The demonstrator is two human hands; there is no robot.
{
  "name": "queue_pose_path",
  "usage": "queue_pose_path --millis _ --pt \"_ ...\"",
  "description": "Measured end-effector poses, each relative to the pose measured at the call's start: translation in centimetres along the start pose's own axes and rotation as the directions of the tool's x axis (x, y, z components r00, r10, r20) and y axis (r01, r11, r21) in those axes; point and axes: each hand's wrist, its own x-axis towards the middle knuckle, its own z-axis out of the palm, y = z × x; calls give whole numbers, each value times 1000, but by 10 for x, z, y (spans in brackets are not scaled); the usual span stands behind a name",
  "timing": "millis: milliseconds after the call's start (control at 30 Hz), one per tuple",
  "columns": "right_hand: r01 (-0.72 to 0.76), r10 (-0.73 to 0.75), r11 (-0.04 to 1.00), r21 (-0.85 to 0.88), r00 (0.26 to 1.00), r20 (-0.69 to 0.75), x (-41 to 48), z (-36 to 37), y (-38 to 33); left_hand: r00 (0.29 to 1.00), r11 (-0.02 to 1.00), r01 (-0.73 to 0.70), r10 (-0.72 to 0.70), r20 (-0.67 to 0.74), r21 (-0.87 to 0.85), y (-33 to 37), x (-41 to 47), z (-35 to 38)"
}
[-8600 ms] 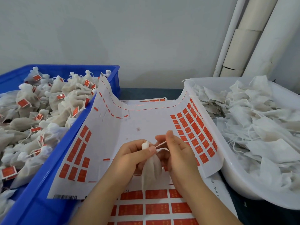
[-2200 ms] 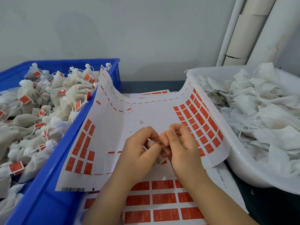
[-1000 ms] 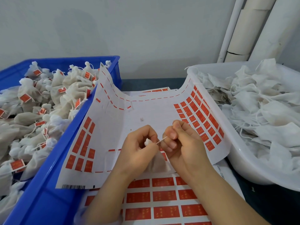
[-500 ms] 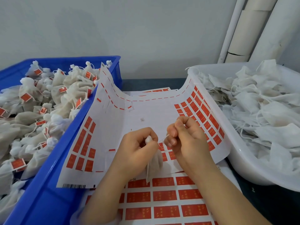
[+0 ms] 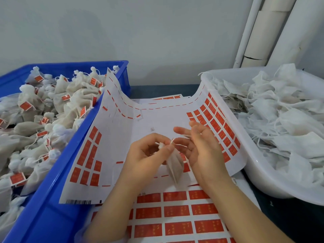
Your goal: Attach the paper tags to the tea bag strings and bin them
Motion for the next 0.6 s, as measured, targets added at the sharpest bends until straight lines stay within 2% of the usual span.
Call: queue_pose_path --millis 67,100,167,333,433,600 --pt "-27 46 975 -218 996 83 -4 3 4 999 997 4 -8 -54 -73 1 0 0" --pt "-32 67 961 -275 990 122 -7 6 7 997 994 10 -17 -70 -111 1 0 -1" --pt "41 20 936 -349 985 170 -10 10 11 994 990 30 -44 -98 -141 0 0 -4" --pt "154 -33 865 -478 967 251 -7 2 8 985 995 99 -100 -144 -13 -4 5 -16" --pt "254 -138 746 -615 963 230 -5 -3 9 984 976 158 -143 -103 149 -7 6 -16" --pt "325 -191 703 -633 943 271 -7 -3 10 982 979 184 -186 15 85 -7 4 -12"
